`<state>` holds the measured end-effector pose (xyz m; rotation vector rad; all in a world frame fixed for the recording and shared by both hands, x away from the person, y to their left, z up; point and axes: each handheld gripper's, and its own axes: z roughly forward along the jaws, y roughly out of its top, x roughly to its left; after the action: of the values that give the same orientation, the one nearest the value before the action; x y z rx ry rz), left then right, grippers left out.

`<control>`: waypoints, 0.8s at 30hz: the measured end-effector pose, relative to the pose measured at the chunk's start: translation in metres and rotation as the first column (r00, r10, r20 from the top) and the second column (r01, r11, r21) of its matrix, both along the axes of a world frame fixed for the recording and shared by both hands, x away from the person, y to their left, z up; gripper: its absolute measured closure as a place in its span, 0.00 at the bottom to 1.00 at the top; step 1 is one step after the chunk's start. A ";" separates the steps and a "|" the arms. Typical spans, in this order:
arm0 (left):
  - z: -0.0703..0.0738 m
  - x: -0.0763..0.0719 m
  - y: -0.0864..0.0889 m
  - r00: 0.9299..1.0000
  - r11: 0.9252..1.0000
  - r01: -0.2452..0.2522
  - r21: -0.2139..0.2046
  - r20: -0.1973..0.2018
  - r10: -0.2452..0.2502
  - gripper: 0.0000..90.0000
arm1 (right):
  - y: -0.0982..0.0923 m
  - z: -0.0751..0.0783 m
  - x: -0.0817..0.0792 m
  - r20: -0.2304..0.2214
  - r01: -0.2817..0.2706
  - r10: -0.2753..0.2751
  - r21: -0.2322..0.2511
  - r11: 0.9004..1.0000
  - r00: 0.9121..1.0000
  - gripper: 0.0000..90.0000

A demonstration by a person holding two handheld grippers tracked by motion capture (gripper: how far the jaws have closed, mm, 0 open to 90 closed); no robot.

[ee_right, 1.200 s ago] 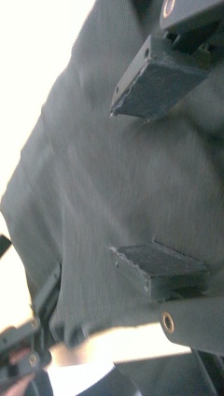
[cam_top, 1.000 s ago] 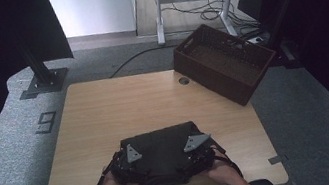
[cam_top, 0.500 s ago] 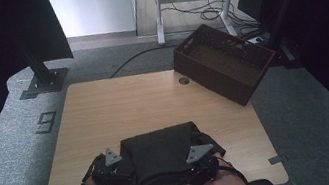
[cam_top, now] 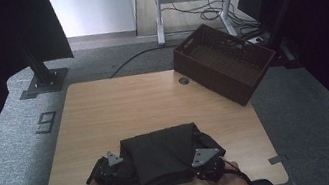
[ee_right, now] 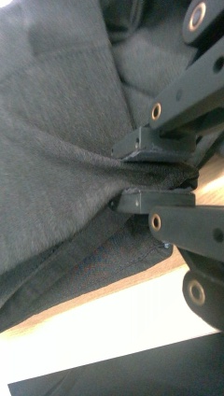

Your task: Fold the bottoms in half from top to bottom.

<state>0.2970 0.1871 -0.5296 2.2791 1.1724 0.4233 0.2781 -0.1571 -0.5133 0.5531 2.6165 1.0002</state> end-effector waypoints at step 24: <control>0.031 0.006 0.011 0.998 0.998 0.029 -0.052 0.055 -0.026 0.16 | -0.027 0.020 0.013 -0.144 -0.054 0.064 0.068 0.996 0.987 0.50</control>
<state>0.3028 0.1986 -0.4982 2.2222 1.1108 0.4365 0.2914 -0.1843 -0.4933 0.5879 2.7524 1.1037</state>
